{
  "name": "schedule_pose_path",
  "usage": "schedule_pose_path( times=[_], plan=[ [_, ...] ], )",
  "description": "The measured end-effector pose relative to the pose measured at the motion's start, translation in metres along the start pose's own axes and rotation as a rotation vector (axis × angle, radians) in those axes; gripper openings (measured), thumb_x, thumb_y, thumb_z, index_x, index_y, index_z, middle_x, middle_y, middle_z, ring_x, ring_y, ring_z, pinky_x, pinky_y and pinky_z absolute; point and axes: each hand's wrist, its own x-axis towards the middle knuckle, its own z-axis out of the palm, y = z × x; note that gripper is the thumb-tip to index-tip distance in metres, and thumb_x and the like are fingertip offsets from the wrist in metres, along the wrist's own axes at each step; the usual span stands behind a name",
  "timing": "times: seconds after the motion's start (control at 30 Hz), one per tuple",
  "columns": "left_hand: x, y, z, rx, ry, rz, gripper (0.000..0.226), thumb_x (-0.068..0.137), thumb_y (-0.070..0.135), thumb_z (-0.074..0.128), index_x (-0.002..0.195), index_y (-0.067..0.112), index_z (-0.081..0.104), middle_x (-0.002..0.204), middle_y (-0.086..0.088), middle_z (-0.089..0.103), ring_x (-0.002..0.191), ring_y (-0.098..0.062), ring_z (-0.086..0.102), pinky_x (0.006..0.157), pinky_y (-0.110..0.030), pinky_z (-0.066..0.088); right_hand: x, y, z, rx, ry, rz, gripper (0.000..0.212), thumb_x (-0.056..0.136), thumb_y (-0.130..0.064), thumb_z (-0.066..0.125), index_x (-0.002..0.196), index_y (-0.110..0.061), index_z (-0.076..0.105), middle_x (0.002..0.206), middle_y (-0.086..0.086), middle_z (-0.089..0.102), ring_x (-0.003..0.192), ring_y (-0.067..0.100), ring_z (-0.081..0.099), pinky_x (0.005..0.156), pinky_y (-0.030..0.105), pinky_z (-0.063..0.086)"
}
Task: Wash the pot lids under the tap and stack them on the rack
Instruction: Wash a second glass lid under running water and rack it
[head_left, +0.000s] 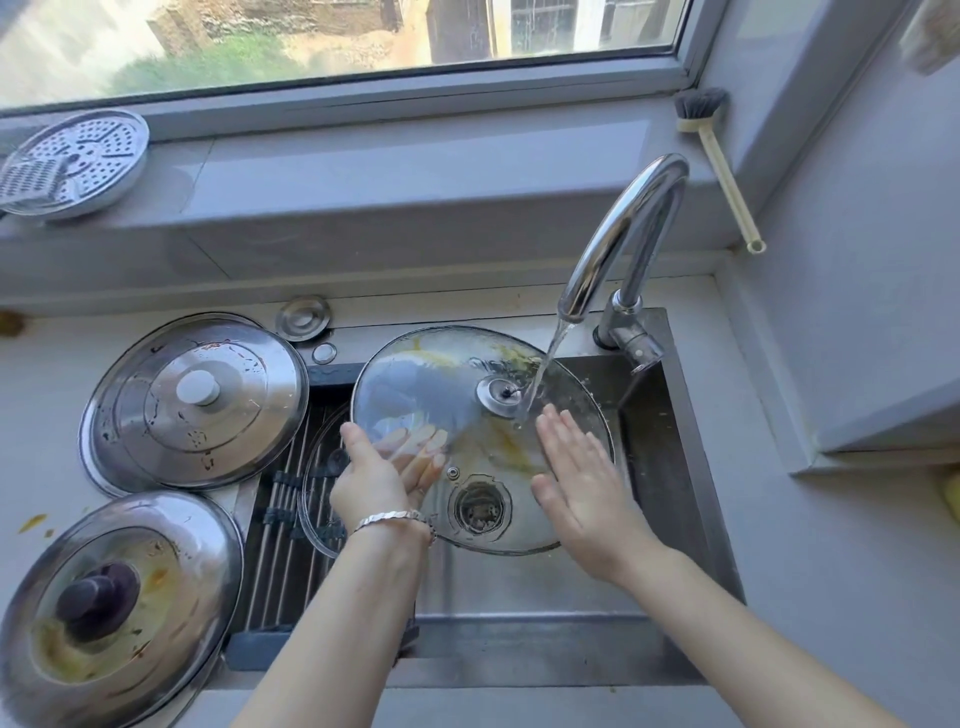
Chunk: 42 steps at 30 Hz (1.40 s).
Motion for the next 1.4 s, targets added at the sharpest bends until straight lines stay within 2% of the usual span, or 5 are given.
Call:
schedule_pose_path(
  times=[0.2,0.47,0.8,1.17,1.4],
  plan=[
    [-0.005,-0.001,0.003,0.004,-0.005,-0.004,0.053,0.095,0.048,0.036,0.084,0.002,0.057,0.051,-0.004,0.068,0.046,-0.015,0.067,0.041,-0.019,0.052,-0.008,-0.03,0.014,-0.156,0.052,-0.369,0.06,0.097,-0.048,0.008,0.146,-0.015,0.017,0.153,0.002,0.017,0.142,0.014,0.01,0.115,0.034,0.003],
    [-0.022,-0.001,-0.005,0.103,-0.041,0.043,0.051,0.095,0.048,0.037,0.079,0.003,0.054,0.054,-0.007,0.07,0.048,-0.018,0.068,0.041,-0.022,0.053,0.033,0.02,-0.011,0.326,0.026,0.378,0.053,0.102,-0.032,0.019,0.149,-0.011,0.008,0.159,0.001,0.001,0.145,0.009,-0.004,0.118,0.029,-0.003],
    [-0.031,-0.006,0.001,0.276,-0.105,0.066,0.053,0.094,0.045,0.042,0.078,-0.002,0.059,0.057,-0.014,0.07,0.046,-0.023,0.066,0.04,-0.025,0.053,0.084,-0.028,-0.044,0.084,-0.193,-0.008,0.061,0.099,-0.039,0.03,0.15,-0.017,0.004,0.159,0.0,-0.004,0.145,0.012,-0.008,0.117,0.034,-0.004],
    [-0.03,-0.011,0.007,0.508,0.038,0.105,0.049,0.092,0.045,0.047,0.057,0.012,0.057,0.058,-0.004,0.058,0.059,-0.02,0.055,0.06,-0.029,0.045,0.023,-0.055,0.004,-0.066,-0.12,-0.348,0.073,0.092,-0.052,-0.005,0.147,-0.006,0.007,0.153,0.001,-0.001,0.143,0.015,-0.003,0.115,0.029,-0.006],
    [-0.042,-0.016,0.02,0.546,-0.006,-0.011,0.041,0.1,0.026,0.037,0.061,0.011,0.039,0.042,0.0,0.051,0.025,0.001,0.047,0.029,-0.007,0.034,-0.014,-0.023,-0.018,0.059,-0.379,-0.225,0.089,0.076,-0.077,0.014,0.146,-0.027,-0.009,0.154,-0.009,-0.019,0.14,0.002,-0.022,0.118,0.034,-0.008]
  ],
)
